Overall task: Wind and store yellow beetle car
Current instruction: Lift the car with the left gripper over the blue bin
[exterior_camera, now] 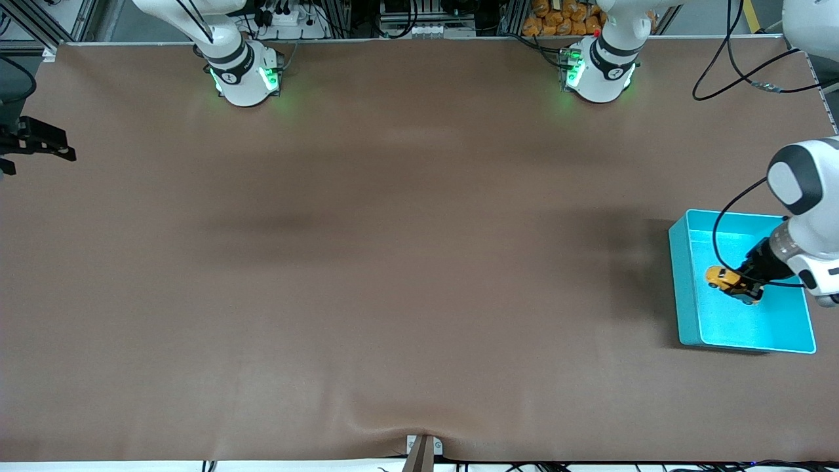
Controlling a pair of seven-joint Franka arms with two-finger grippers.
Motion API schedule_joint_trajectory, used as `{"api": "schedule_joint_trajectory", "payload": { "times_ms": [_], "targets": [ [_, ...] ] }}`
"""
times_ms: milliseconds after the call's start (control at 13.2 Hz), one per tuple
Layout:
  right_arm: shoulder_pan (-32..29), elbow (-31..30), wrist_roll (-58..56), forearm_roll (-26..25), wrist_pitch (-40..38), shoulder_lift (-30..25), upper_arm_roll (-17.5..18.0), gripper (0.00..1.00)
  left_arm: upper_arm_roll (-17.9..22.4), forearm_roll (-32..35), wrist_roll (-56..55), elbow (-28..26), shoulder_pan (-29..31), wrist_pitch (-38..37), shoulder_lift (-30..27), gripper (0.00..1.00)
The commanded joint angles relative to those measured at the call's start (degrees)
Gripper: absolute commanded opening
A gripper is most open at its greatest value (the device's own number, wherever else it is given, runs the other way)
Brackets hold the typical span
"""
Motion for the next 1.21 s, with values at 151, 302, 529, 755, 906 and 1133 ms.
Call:
{"api": "schedule_joint_trajectory", "payload": {
  "times_ms": [151,302,529,755,906,1133],
  "targets": [
    [-5.34,0.05,2.16,4.55,3.18,-2.91,0.28,1.00,-0.75,1.23,15.81,-0.38,3.96,-1.30,-1.07,0.00],
    [-4.64,-3.72,11.09,4.12,6.34,-5.46,0.89,1.00,-0.75,1.14,23.01,-0.55,4.40,-1.30,-0.55,0.00],
    [-2.79,-6.11,18.08,3.94,6.88,-7.22,1.60,1.00,-0.84,1.05,32.52,-0.64,6.16,-1.22,0.77,0.00],
    [-0.07,-5.93,18.26,3.85,8.81,-7.05,1.51,1.00,-0.84,0.52,44.11,-0.73,8.61,-1.22,2.27,0.00],
    [-0.06,-5.58,18.17,2.89,8.99,-7.05,1.51,1.00,-0.84,0.44,52.11,-0.64,10.02,-1.22,3.93,0.00],
    [0.46,-5.49,17.65,-0.26,9.17,-7.22,1.77,1.00,-0.84,0.44,58.81,-0.55,11.35,-0.69,7.09,0.00]
  ]
}}
